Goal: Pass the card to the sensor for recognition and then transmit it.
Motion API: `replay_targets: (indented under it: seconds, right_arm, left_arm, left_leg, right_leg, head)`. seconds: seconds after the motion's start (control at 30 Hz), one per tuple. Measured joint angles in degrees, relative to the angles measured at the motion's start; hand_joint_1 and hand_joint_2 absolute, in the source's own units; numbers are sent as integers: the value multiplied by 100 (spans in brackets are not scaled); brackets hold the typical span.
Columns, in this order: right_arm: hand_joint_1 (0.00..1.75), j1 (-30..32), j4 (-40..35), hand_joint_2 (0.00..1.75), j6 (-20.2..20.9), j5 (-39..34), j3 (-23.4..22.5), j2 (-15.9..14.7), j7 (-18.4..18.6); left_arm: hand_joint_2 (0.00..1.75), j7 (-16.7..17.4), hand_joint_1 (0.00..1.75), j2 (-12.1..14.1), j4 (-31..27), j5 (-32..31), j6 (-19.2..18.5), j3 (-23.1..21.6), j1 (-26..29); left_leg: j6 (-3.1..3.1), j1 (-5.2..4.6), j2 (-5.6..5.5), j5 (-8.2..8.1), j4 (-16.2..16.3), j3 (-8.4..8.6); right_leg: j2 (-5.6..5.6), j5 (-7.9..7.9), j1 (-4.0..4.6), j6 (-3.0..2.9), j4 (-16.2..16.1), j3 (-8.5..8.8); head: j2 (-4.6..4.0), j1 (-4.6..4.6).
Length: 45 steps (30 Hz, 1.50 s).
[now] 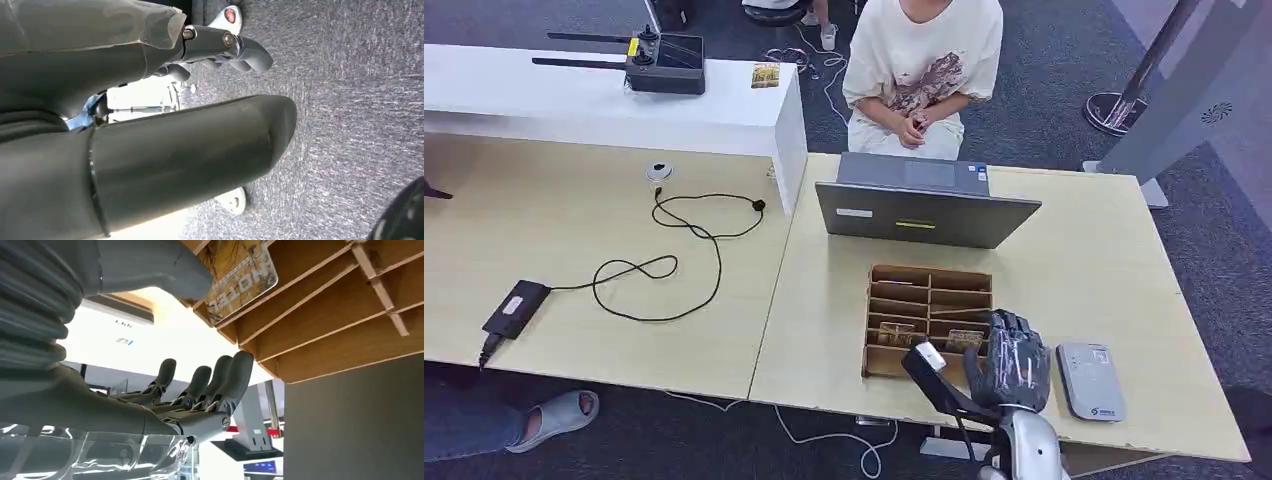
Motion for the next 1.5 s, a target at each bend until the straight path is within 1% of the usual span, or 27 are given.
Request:
replay_targets:
  seconds: [0.1, 0.17, 0.2, 0.33, 0.43, 0.53, 0.6, 0.7, 0.83, 0.87, 0.9, 0.97, 1.0, 1.03, 1.07, 1.13, 1.17, 1.2, 1.27, 1.37, 1.5]
  right_arm:
    - [79, -14, 39, 175, 13, 17, 2, 31, -13]
    - [75, -36, 74, 175, 24, 31, 4, 44, -31]
    - [77, -50, 90, 175, 33, 31, 4, 44, -44]
    - [75, -135, 179, 175, 44, 28, 4, 46, -66]
    - [80, -160, 240, 175, 44, 28, 4, 46, -72]
    - [82, -178, 286, 175, 41, 28, 4, 46, -79]
    - [80, -192, 319, 175, 41, 28, 4, 46, -83]
    - [84, -214, 367, 175, 44, 22, 4, 46, -83]
    - [84, -237, 420, 175, 46, 13, 4, 46, -83]
    - [80, -239, 422, 175, 46, 13, 4, 46, -83]
    - [87, -239, 424, 175, 46, 13, 4, 46, -83]
    - [86, -239, 424, 175, 46, 13, 4, 46, -81]
    - [89, -239, 424, 175, 46, 13, 4, 46, -81]
    - [96, -239, 424, 175, 46, 13, 4, 46, -81]
    - [98, -239, 422, 175, 48, 13, 4, 46, -81]
    - [115, -239, 422, 175, 48, 13, 4, 46, -79]
    - [115, -239, 424, 175, 48, 13, 4, 46, -79]
    - [126, -239, 424, 175, 50, 13, 4, 46, -79]
    - [127, -238, 424, 175, 55, 11, 4, 46, -79]
    - [138, -238, 422, 175, 55, 11, 4, 46, -79]
    - [138, -238, 422, 175, 55, 7, 4, 46, -79]
  left_arm:
    - [0, 2, 0, 0, 0, 2, 0, 0, 1]
    - [0, 4, 0, -2, 0, 2, 2, 0, 1]
    - [0, 4, 0, -2, 0, 2, 2, 0, 2]
    - [0, 2, 0, -2, 0, 0, 4, 0, 1]
    - [0, 2, 0, -2, 0, 0, 4, 0, 2]
    - [0, 2, 0, -2, 0, 0, 4, 0, 2]
    - [0, 0, 0, -2, 0, 0, 4, 0, 2]
    - [0, -18, 0, 0, 0, 0, 7, 0, 1]
    - [0, -22, 0, 4, 0, 0, 7, -4, 1]
    - [0, -26, 0, 4, 0, 0, 9, -9, 1]
    - [0, -28, 0, 4, 0, 0, 9, -11, 1]
    - [0, -35, 0, 7, 0, 0, 9, -17, 1]
    - [0, -35, 0, 7, 0, 0, 9, -22, 1]
    - [0, -37, 0, 7, 0, 0, 9, -28, 1]
    - [0, -42, 0, 7, 0, 0, 9, -42, 1]
    - [0, -42, 0, 7, 0, 0, 9, -48, 1]
    - [0, -44, 0, 7, 0, 0, 9, -50, 1]
    - [0, -44, 0, 7, 0, 0, 9, -52, 1]
    - [0, -46, 0, 7, 0, 0, 9, -52, 1]
    - [0, -52, 0, 7, 0, 0, 9, -52, 1]
    - [0, -52, 0, 7, 0, 0, 11, -57, 2]
  left_leg:
    - [0, 0, 0, 0, 0, 0]
    - [0, 0, 0, 0, 0, 0]
    - [0, 0, 0, 0, 0, 0]
    - [0, 0, 0, 0, 0, 0]
    - [0, 0, -1, 0, 0, 0]
    - [0, 0, 0, 0, 0, 0]
    - [0, 0, 0, 0, 0, 0]
    - [0, 0, 0, 0, 0, 0]
    - [0, 0, 0, 0, 0, 0]
    - [0, 0, 0, 0, 0, 0]
    - [0, 0, 0, 0, 0, 0]
    - [0, 0, 0, 0, 0, 0]
    - [0, 0, 0, 0, 0, 0]
    - [0, 0, 0, 0, 0, 0]
    - [0, 0, 0, 0, 0, 0]
    - [0, 0, 0, 0, 0, 0]
    - [0, 0, 0, 0, 0, 0]
    - [0, 0, 0, 0, 0, 0]
    - [0, 0, 0, 0, 0, 0]
    - [0, 0, 0, 0, 0, 0]
    - [0, 0, 0, 0, 0, 0]
  right_leg:
    - [0, 0, 0, 0, 0, 0]
    - [0, 0, 0, 0, 0, 0]
    - [0, 0, 0, 0, 0, 0]
    - [0, 0, 0, 0, 0, 0]
    - [-1, 0, 0, 0, 0, 0]
    - [0, 0, 0, 0, 0, 0]
    - [0, 0, 0, 0, 0, 0]
    - [0, 0, 0, 0, 0, 0]
    - [0, 0, 0, 0, 0, 0]
    - [0, 0, 0, 0, 0, 0]
    - [0, 0, 0, 0, 0, 0]
    - [0, 0, 0, 0, 0, 0]
    - [0, 0, 0, 0, 0, 0]
    - [0, 0, 0, 0, 0, 0]
    - [0, 0, 0, 0, 0, 0]
    - [0, 0, 0, 0, 0, 0]
    - [0, 0, 0, 0, 0, 0]
    - [0, 0, 0, 0, 0, 0]
    - [0, 0, 0, 0, 0, 0]
    - [0, 0, 0, 0, 0, 0]
    - [0, 0, 0, 0, 0, 0]
  head:
    - [2, -2]
    - [0, 0]
    - [0, 0]
    - [0, 2]
    - [0, 0]
    - [2, 0]
    - [0, 0]
    - [0, 0]
    - [2, 0]
    - [0, 0]
    - [0, 0]
    - [0, 0]
    - [0, 0]
    - [2, 0]
    - [0, 0]
    - [2, 0]
    - [2, 0]
    - [2, 0]
    - [0, 0]
    - [0, 0]
    - [2, 0]
